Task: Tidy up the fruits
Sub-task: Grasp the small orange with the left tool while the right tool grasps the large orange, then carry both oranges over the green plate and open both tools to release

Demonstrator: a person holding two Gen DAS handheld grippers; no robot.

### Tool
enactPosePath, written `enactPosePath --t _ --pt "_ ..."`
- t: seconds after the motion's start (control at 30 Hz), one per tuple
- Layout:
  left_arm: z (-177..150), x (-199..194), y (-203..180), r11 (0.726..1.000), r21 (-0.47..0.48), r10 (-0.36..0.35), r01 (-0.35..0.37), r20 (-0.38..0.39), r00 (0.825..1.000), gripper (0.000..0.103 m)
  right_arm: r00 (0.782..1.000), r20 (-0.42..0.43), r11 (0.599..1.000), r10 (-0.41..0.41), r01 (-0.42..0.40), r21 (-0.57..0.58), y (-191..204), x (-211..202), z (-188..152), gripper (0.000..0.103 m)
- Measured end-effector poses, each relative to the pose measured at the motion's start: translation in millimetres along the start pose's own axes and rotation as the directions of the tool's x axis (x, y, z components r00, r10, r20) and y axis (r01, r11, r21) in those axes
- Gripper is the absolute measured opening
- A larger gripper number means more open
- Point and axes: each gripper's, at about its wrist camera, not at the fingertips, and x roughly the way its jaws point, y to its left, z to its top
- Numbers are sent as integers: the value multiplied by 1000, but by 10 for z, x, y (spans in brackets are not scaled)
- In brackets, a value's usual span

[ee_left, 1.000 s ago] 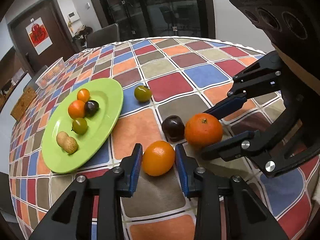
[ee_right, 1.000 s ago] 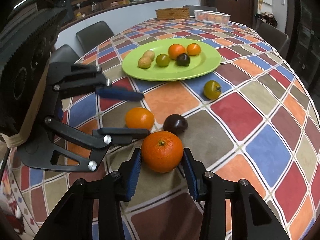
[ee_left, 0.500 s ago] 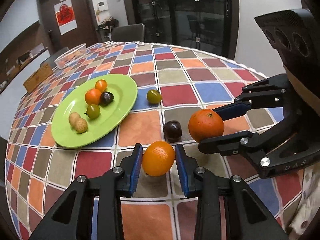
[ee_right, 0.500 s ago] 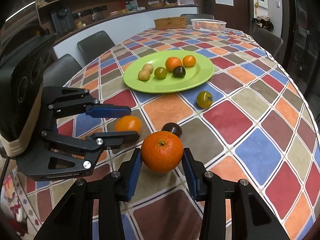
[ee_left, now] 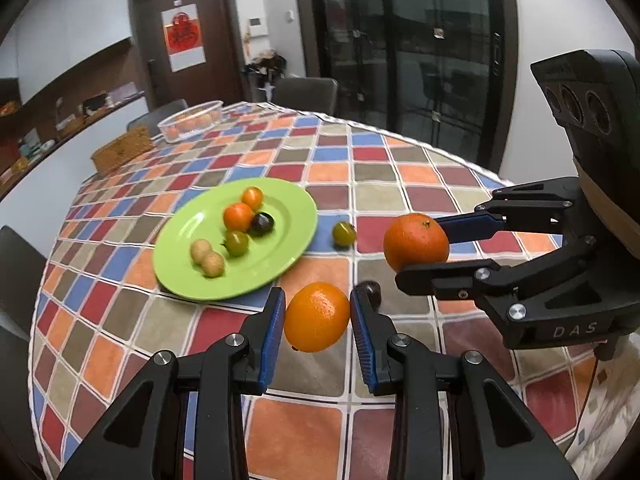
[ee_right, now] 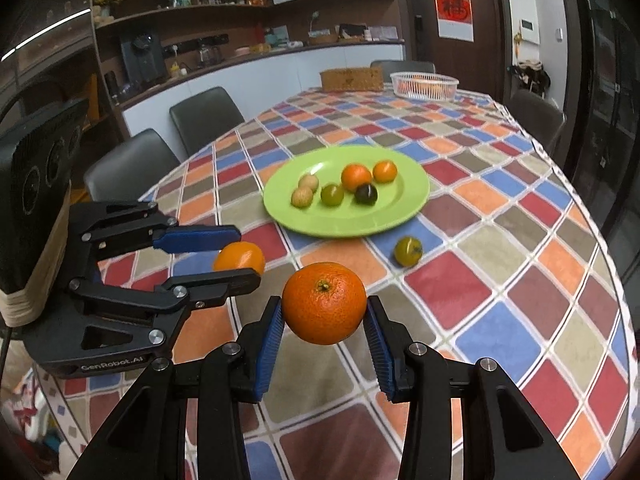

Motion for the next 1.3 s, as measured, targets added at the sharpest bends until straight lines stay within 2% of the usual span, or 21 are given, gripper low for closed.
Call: enactPosePath --t 0.27,0.6,0.83,1.3 --pt "203 -159 130 996 -64 72 -69 56 996 33 997 71 999 13 -10 -37 -6 -87 339 42" --pt "485 -199 339 982 -134 143 -131 86 986 33 994 101 998 35 -30 -54 -67 -51 737 42" --pt "659 -65 533 971 -189 160 -144 74 984 33 996 86 998 31 -26 -51 -178 105 976 42" --pt "916 492 968 947 -287 155 -148 3 988 33 1000 1 1000 14 -14 -12 -505 639 1329 42"
